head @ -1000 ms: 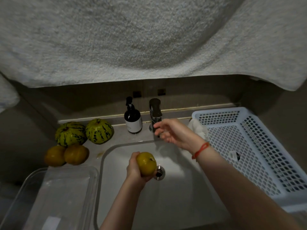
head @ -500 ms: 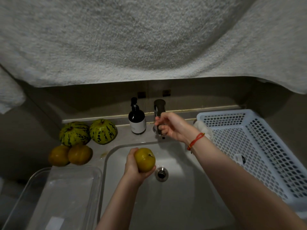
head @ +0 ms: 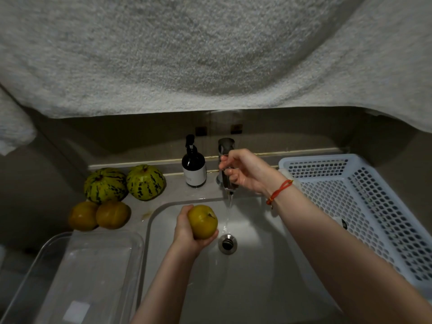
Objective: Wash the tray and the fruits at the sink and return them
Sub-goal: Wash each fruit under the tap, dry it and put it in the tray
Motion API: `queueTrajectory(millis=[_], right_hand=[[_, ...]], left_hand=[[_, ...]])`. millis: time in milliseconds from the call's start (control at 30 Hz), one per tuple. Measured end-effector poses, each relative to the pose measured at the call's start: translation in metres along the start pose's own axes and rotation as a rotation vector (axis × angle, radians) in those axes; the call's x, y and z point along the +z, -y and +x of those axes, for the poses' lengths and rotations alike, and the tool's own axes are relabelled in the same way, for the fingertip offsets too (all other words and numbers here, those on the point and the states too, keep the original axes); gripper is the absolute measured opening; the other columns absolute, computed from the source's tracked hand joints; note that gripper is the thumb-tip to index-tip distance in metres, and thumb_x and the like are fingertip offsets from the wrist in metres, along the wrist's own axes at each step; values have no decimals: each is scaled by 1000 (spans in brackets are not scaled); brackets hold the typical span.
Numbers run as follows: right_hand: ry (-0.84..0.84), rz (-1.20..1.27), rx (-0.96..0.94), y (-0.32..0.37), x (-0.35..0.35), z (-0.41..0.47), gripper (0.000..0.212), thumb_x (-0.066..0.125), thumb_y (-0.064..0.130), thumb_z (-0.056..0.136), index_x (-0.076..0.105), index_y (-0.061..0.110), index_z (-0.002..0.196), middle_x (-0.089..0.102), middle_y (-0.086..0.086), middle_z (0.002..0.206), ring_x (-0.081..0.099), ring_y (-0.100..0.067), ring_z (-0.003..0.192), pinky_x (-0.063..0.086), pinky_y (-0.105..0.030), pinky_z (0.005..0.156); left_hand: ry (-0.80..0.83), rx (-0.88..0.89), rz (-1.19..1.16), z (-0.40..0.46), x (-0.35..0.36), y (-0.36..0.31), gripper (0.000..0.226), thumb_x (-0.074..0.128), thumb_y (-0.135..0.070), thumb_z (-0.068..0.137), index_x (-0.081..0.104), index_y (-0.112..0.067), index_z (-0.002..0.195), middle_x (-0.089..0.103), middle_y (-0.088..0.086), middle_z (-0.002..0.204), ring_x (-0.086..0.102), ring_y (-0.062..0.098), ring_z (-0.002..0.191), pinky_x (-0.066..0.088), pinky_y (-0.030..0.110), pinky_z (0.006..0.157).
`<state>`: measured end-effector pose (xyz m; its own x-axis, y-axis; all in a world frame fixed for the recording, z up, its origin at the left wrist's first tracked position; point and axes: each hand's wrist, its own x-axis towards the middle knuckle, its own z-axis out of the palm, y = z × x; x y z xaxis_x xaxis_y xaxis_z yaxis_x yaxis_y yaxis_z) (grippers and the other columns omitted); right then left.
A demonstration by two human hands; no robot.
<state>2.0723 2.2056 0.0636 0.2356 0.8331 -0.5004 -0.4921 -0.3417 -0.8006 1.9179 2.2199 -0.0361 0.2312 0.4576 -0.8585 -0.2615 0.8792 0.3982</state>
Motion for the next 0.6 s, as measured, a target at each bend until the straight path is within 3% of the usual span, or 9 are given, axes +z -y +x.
queueTrajectory(millis=[300, 400, 500, 600], right_hand=[[50, -73, -54, -3, -7, -11, 12, 43, 10, 92, 54, 8, 89, 52, -4, 70, 42, -5, 38, 30, -14, 36], [-68, -34, -128, -27, -28, -10, 12, 48, 15, 91, 59, 9, 87, 54, -1, 63, 44, -6, 42, 33, -14, 39], [-377, 18, -85, -77, -43, -4, 17, 48, 5, 92, 58, 6, 79, 53, -5, 64, 49, -13, 58, 41, -21, 56], [-432, 18, -6, -113, -35, 16, 15, 47, 8, 95, 60, 4, 89, 57, -16, 88, 54, -28, 87, 48, -36, 82]], left_hand=[[-4, -20, -15, 3, 3, 2, 47, 66, -38, 80, 44, -18, 116, 45, 16, 116, 51, 33, 80, 46, 48, 53], [18, -6, 34, 9, 10, 4, 46, 66, -38, 81, 45, -17, 116, 46, 17, 114, 52, 33, 81, 47, 48, 53], [91, 14, 133, 16, 22, 11, 42, 63, -40, 84, 46, -16, 115, 51, 18, 107, 55, 33, 82, 50, 48, 60], [185, 12, 167, 19, 42, 23, 31, 57, -40, 89, 52, -12, 100, 57, 18, 96, 59, 32, 84, 52, 44, 69]])
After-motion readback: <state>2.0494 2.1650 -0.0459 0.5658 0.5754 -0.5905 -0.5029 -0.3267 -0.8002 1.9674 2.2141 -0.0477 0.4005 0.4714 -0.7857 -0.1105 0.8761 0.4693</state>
